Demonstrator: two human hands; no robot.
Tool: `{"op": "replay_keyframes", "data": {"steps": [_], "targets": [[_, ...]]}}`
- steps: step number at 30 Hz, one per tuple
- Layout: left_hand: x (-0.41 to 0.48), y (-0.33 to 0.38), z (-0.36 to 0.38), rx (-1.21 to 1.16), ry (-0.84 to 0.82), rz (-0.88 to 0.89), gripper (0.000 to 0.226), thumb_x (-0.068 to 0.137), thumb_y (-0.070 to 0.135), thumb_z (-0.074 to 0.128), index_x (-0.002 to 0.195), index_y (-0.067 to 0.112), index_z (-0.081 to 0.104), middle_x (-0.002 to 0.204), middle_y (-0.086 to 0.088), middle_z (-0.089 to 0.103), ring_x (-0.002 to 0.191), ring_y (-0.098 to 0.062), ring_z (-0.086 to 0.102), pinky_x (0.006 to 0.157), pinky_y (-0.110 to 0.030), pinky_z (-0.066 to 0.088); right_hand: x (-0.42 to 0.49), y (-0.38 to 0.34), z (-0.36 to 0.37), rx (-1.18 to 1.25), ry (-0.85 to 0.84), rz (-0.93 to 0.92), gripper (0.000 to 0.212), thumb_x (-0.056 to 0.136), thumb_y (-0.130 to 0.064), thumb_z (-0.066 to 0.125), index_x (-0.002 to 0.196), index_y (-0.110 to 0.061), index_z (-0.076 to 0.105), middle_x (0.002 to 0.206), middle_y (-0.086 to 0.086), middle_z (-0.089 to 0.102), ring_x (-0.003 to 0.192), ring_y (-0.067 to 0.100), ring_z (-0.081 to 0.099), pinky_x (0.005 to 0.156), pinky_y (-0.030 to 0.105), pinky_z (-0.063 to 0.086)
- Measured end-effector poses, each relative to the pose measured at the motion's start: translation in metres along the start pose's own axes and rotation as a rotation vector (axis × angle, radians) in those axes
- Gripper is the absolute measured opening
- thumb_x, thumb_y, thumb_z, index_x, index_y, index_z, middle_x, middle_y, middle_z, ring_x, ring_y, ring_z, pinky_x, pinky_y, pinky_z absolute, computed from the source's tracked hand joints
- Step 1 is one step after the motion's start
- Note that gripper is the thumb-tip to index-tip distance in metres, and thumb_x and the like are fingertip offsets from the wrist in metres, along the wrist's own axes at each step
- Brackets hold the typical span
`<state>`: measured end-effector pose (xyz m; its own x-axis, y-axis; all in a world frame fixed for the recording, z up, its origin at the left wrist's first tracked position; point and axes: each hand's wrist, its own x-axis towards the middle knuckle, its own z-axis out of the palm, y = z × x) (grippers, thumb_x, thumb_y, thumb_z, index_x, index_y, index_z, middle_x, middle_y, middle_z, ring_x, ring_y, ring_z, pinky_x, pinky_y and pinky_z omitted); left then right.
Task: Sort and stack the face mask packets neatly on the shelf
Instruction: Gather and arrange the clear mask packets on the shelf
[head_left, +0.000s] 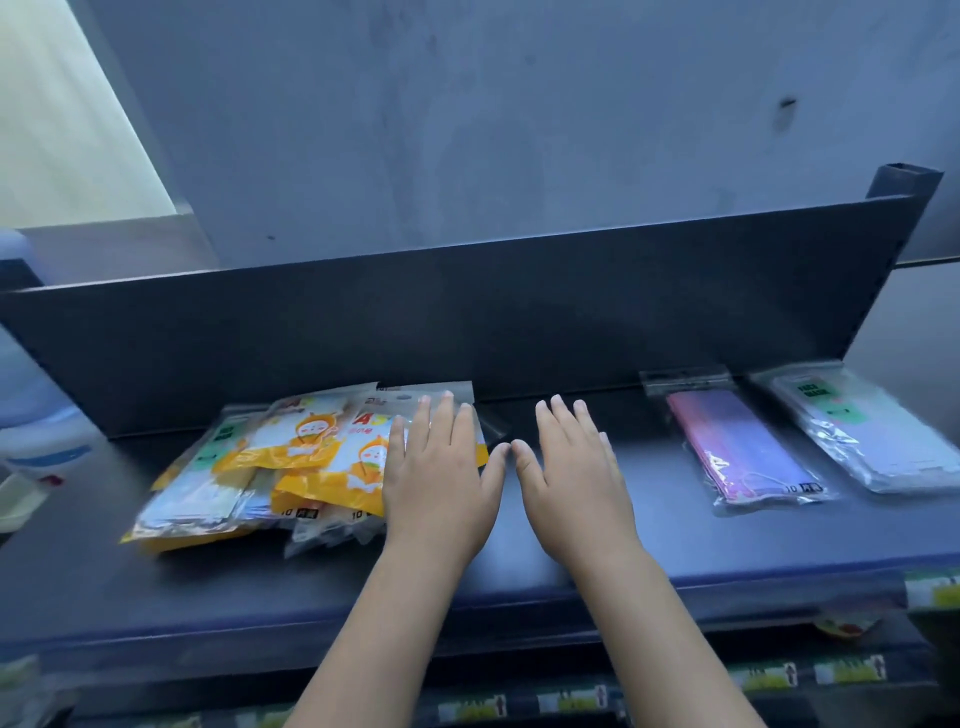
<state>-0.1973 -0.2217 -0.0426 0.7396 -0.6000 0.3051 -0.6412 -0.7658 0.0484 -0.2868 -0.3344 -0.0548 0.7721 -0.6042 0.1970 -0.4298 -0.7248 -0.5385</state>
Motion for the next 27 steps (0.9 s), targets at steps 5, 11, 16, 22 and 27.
{"op": "replay_keyframes", "data": {"steps": [5, 11, 16, 22, 27], "targets": [[0.006, -0.021, 0.003, 0.007, -0.006, -0.003, 0.088, 0.090, 0.065, 0.002, 0.157, 0.019, 0.036, 0.170, -0.002, 0.025, 0.158, -0.023, 0.014, 0.126, -0.048, 0.004, 0.007, -0.018, 0.015, 0.042, 0.008, -0.023, 0.063, 0.109, -0.050, 0.030, 0.164, -0.020, 0.025, 0.174, -0.005, 0.016, 0.162, 0.015, -0.001, 0.130, 0.042, 0.008], [0.005, -0.087, -0.015, -0.053, 0.030, -0.033, 0.085, 0.091, 0.065, 0.006, 0.157, 0.020, 0.036, 0.170, 0.000, 0.023, 0.159, -0.022, 0.011, 0.126, -0.048, 0.004, 0.009, -0.084, 0.037, 0.050, -0.002, -0.074, 0.062, 0.109, -0.050, 0.028, 0.163, -0.020, 0.028, 0.173, -0.005, 0.019, 0.161, 0.016, 0.002, 0.130, 0.042, 0.009], [0.007, -0.182, -0.027, -0.088, 0.033, -0.054, 0.073, 0.101, 0.062, 0.020, 0.158, 0.019, 0.034, 0.170, 0.000, 0.022, 0.159, -0.021, 0.009, 0.126, -0.047, 0.002, 0.009, -0.154, 0.080, -0.029, 0.053, -0.070, 0.062, 0.109, -0.050, 0.031, 0.162, -0.018, 0.031, 0.172, -0.002, 0.024, 0.162, 0.019, 0.006, 0.129, 0.044, 0.011], [-0.002, -0.299, -0.016, -0.065, -0.049, -0.108, 0.068, 0.103, 0.060, 0.028, 0.158, 0.020, 0.033, 0.171, 0.001, 0.021, 0.159, -0.021, 0.010, 0.126, -0.047, 0.006, 0.002, -0.244, 0.137, -0.101, 0.007, -0.104, 0.060, 0.110, -0.048, 0.029, 0.162, -0.019, 0.031, 0.173, -0.001, 0.021, 0.162, 0.019, 0.004, 0.130, 0.046, 0.008], [-0.011, -0.344, 0.005, -0.131, -0.163, -0.069, 0.064, 0.104, 0.057, 0.027, 0.159, 0.025, 0.030, 0.171, 0.005, 0.019, 0.158, -0.021, 0.012, 0.126, -0.048, 0.009, -0.006, -0.282, 0.171, -0.166, -0.018, -0.157, 0.060, 0.107, -0.046, 0.024, 0.159, -0.018, 0.037, 0.171, 0.002, 0.028, 0.162, 0.023, 0.009, 0.129, 0.046, 0.012]]}}
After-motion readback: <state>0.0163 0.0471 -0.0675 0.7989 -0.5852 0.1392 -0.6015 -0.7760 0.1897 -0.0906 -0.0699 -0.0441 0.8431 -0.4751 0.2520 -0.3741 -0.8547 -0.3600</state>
